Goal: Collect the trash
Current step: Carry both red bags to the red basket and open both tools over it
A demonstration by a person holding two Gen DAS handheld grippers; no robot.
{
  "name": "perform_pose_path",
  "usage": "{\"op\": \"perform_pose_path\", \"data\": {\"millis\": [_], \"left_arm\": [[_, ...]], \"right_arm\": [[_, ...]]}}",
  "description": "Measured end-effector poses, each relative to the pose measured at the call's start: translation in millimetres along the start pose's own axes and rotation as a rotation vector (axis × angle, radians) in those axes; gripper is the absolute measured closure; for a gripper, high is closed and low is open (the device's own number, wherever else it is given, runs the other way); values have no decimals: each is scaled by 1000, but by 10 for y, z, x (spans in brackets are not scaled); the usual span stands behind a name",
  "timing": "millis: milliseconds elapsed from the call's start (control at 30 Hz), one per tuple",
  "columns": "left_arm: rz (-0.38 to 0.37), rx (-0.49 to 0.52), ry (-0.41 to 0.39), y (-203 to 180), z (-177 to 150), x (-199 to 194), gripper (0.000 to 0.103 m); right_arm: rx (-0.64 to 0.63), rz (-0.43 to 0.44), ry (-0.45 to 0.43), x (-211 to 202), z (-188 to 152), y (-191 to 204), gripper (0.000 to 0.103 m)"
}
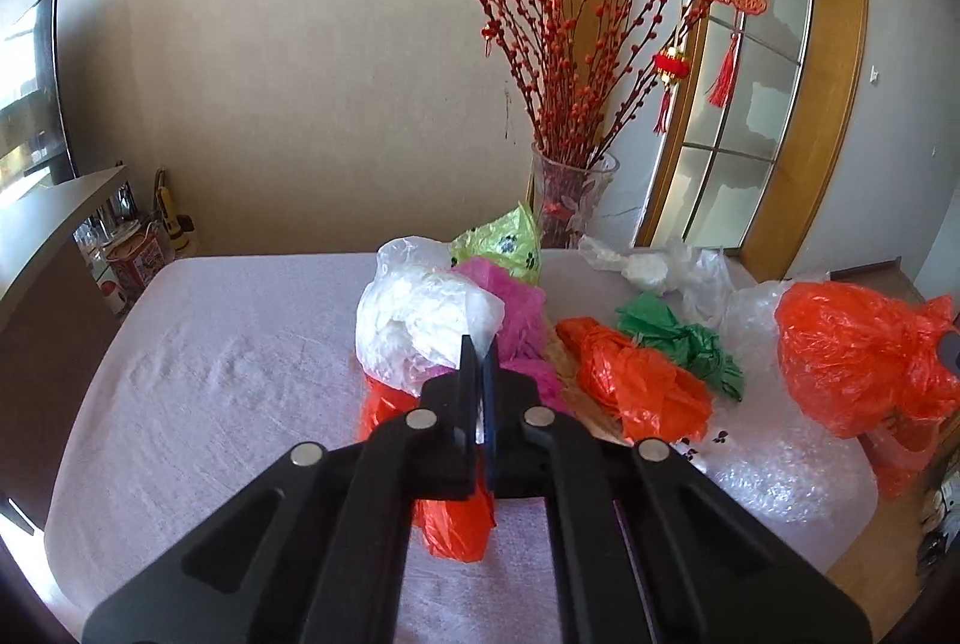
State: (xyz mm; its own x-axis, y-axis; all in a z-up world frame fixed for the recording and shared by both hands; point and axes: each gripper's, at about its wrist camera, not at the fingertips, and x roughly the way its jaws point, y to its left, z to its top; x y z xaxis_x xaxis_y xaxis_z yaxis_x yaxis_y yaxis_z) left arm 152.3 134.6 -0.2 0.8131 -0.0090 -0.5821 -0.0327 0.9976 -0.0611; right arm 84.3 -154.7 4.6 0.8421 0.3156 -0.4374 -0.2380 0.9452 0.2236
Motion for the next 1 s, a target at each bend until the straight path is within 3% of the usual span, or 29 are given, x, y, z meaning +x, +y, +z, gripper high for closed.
{"op": "perform_pose_path", "data": {"millis": [433,733,1000], "left_arm": [[-133,29,-115,-255,246,-554,100],[-287,110,-131,-843,292,-705,100],[-417,182,-116,-1521,235,-654,100]], "right_arm": [[31,-17,-56,-185,51,-143,100],[68,-76,-101,-376,86,-372,100],[114,-200,-171,-614,152,-706,100]]}}
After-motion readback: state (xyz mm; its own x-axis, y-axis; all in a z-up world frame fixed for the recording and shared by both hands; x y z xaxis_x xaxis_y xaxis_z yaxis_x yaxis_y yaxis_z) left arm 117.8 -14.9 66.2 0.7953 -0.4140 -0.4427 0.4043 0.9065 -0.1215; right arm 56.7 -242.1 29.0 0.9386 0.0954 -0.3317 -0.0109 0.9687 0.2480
